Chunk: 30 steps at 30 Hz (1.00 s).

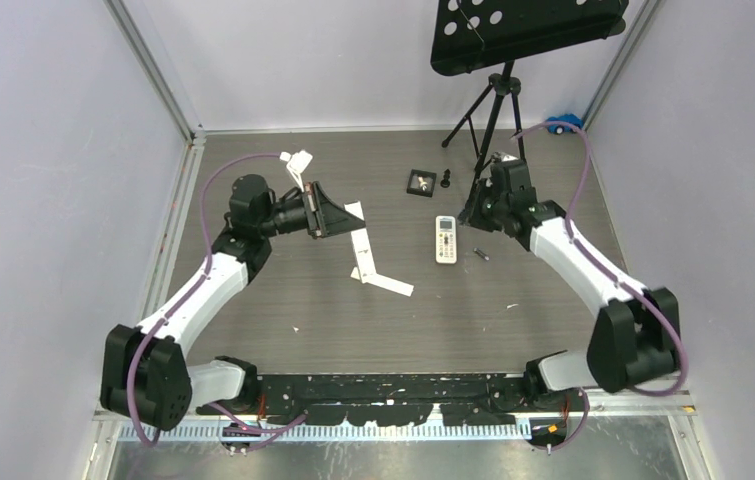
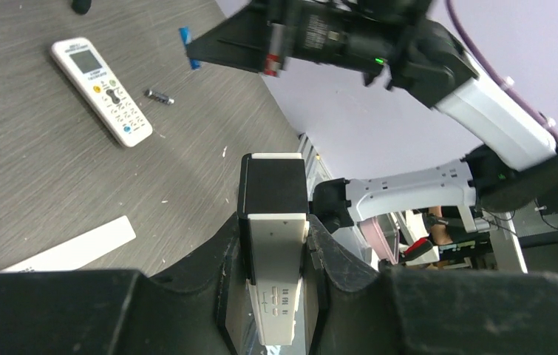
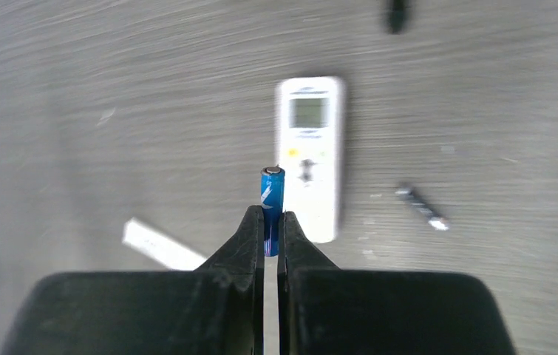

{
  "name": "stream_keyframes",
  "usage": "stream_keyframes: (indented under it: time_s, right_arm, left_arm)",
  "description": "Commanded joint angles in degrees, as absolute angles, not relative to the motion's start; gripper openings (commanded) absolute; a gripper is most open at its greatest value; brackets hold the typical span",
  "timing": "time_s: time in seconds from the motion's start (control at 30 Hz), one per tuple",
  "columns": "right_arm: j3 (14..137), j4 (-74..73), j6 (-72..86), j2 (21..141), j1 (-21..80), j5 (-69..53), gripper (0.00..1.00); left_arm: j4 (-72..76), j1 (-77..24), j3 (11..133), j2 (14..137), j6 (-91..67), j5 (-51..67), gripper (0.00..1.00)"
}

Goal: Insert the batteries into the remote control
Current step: Pick up the battery from the center of the board, then load the battery into the remote control.

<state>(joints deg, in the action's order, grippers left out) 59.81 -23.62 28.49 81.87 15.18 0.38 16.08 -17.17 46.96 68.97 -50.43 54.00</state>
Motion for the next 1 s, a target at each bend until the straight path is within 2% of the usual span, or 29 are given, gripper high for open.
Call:
stream_keyframes:
  time_s: [0.0,0.17,0.27,0.4,0.53,0.67,0.97]
  right_arm:
    - [54.72,-13.84,25.6,73.47,20.17,-16.03,0.0]
    - [49.15,-2.92,26.35,64.5,24.74,-31.51,0.0]
    - [47.64,-0.37,28.53,61.57,27.82,-34.86,0.0]
    - [49.29,-4.11,31.26,60.8,31.16,-31.67,0.0]
    - [54.08,-15.82,36.78,62.52,33.54,-18.55,0.0]
    - [57.34,-22.85,41.35,65.39,36.01,-16.74,0.0]
    - [64.58,-31.24,38.7,71.86,43.99,-11.02,0.0]
  left_arm:
    - [19.69,-18.26,46.35,71.38,-52.61,50.8,0.0]
    - [21.5,-19.29,45.02,74.7,-53.61,49.22,0.0]
    - [24.36,-20.13,43.45,76.61,-54.42,48.89,0.0]
    - [28.87,-20.8,41.58,78.99,-58.14,48.47,0.0]
    - [29.44,-21.31,41.18,81.03,-60.34,46.78,0.0]
    - [29.44,-21.45,40.96,83.36,-62.08,45.58,0.0]
    - [28.14,-21.45,41.7,86.17,-64.33,44.34,0.0]
